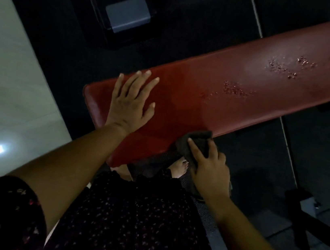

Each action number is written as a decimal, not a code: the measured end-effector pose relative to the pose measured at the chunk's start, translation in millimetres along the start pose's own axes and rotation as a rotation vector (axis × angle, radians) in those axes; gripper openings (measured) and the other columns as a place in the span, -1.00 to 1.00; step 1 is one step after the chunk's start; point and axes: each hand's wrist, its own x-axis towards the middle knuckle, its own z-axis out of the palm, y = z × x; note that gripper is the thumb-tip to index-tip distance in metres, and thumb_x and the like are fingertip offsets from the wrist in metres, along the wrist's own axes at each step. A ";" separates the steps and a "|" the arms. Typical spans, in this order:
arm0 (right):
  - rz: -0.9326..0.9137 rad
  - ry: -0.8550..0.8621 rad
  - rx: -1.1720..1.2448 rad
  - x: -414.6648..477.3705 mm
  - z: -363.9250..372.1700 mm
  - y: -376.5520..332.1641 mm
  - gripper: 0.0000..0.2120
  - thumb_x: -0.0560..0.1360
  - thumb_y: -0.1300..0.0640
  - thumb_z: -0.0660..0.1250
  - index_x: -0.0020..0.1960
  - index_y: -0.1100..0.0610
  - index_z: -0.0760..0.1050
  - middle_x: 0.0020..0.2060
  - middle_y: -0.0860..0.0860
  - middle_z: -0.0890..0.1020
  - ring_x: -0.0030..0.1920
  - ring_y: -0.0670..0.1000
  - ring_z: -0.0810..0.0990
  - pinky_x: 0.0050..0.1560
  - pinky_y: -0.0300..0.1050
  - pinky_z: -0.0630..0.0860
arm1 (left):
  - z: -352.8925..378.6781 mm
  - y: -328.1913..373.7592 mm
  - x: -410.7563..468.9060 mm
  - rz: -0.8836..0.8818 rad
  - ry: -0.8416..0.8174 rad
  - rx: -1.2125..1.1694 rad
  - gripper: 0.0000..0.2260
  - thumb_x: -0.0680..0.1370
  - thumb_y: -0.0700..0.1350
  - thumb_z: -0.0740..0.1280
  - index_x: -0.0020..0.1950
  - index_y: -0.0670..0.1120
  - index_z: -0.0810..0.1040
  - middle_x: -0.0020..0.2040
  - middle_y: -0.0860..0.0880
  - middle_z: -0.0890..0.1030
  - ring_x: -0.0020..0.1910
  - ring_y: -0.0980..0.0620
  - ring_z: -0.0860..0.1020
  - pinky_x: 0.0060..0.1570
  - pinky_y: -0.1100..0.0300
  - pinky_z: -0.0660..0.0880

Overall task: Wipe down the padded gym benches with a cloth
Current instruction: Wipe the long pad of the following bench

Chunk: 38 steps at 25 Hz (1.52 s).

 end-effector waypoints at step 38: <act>-0.103 0.167 0.079 128.6 -71.4 50.0 -0.40 0.46 0.15 0.40 0.44 -0.16 0.35 0.41 0.18 0.34 0.12 0.36 0.42 -0.13 0.22 0.56 | 47.0 19.2 14.2 -0.098 0.025 0.098 -0.50 0.60 0.10 0.12 0.53 0.00 0.24 0.43 -0.11 0.33 0.42 -0.17 0.29 0.44 -0.20 0.16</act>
